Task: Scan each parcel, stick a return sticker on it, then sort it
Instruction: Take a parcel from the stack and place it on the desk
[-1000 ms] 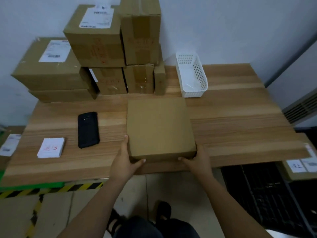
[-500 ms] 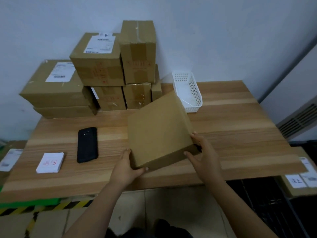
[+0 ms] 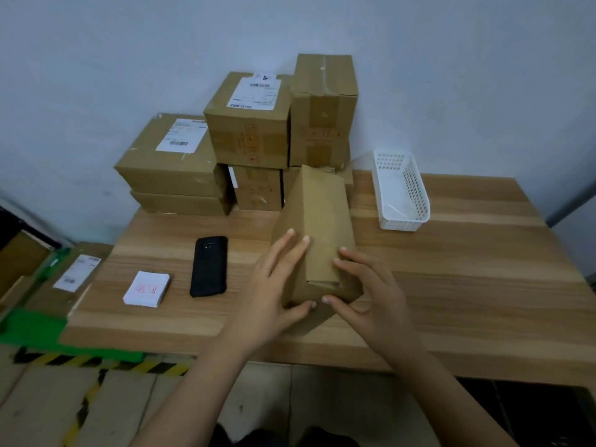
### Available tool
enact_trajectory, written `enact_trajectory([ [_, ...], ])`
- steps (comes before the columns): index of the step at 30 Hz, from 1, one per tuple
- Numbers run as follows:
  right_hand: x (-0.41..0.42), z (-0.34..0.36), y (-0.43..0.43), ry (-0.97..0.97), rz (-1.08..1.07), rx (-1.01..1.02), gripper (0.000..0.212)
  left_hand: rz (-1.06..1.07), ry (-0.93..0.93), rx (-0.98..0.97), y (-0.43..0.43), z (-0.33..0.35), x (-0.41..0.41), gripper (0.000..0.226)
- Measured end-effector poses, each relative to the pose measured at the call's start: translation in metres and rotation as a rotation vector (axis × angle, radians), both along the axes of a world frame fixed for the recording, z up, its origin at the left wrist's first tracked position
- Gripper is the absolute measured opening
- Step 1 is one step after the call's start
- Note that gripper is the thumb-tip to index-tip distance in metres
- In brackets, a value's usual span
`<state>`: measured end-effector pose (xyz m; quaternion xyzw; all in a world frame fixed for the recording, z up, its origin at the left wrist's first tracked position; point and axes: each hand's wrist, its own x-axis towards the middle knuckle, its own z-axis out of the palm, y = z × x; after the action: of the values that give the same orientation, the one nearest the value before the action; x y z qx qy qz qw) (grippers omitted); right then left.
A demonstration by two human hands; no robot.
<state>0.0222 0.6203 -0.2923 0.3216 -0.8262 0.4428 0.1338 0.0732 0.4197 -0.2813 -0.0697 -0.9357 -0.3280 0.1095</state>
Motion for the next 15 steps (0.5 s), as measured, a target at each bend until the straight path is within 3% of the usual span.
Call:
enact_trajectory([
  [5, -0.003, 0.003, -0.016, 0.004, 0.052, -0.007, 0.05, -0.028, 0.092, -0.055, -0.013, 0.002, 0.001, 0.075],
  [12, -0.007, -0.003, -0.026, -0.001, 0.115, -0.031, 0.068, 0.038, 0.109, -0.044, -0.036, -0.004, 0.013, 0.076],
  [15, -0.01, -0.018, -0.026, -0.109, 0.116, -0.002, 0.079, 0.093, 0.097, -0.037, -0.05, -0.003, 0.023, 0.078],
])
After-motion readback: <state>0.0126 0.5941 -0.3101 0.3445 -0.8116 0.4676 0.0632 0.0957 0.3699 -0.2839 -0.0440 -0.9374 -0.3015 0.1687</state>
